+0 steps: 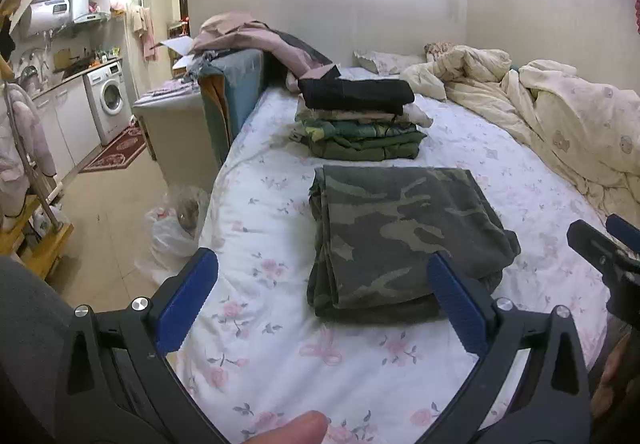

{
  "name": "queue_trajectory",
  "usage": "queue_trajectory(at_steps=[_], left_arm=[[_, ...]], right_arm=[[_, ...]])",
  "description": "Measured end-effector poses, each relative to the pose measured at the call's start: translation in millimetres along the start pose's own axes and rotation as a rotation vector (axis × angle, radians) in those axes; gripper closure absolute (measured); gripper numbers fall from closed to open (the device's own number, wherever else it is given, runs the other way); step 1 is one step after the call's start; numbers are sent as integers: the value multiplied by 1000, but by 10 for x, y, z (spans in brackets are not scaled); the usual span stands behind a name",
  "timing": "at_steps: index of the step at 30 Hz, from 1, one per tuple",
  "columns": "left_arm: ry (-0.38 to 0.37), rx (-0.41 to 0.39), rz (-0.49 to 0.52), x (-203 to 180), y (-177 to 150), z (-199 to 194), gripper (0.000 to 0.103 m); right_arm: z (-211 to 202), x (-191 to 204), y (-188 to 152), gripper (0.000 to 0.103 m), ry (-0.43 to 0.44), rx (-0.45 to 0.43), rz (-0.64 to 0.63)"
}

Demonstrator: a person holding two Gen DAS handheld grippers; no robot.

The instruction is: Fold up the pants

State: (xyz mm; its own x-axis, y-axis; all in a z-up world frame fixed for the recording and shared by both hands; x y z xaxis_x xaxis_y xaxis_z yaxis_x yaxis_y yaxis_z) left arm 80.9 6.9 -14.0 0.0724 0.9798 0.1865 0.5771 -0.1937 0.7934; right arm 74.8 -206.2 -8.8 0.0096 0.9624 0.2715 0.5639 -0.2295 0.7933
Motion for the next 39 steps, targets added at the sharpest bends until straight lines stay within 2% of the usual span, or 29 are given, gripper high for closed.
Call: queue_trajectory(at_steps=[7,19,30,31,33,34,36,38,39], left_arm=[[-13,-2,-19,58,8,28,0],[-16,-7,-9,0,13,50,0],[-17,-14,14,-48,11,46,0],[-22,-2,12,-46,17,66,0],[-40,46,21,-24,81,185,0],[-51,92,8,8,140,306,0],[-44,200,-42,134,265,610,0],[-49,283,-74,249,368,937,0],[-77,321,-84,286,402,1115,0]], right_arm=[[113,-91,11,0,-1,32,53],[73,32,-24,0,8,18,-14],[54,37,-19,0,5,20,-15],[60,28,-11,0,7,23,-10],[148,1,60,0,49,84,6],[269,-60,155,0,75,152,34],[446,-178,318,0,104,217,65],[759,-296,539,0,117,296,25],[866,-329,579,0,116,321,9]])
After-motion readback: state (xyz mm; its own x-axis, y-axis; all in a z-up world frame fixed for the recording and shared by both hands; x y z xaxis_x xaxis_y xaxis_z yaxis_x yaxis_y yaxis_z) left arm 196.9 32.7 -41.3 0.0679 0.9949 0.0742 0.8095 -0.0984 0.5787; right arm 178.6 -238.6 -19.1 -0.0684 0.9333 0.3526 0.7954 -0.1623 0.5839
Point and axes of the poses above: each gripper's, at about its wrist camera, not at the fingertips, and z roughly the way its jaws point, x to its left, y to its top, the point moved 2 cm from there along z, roughly the way its jaws point, and after that the axes turned 12 degrees about z, right-handed, at the moved point
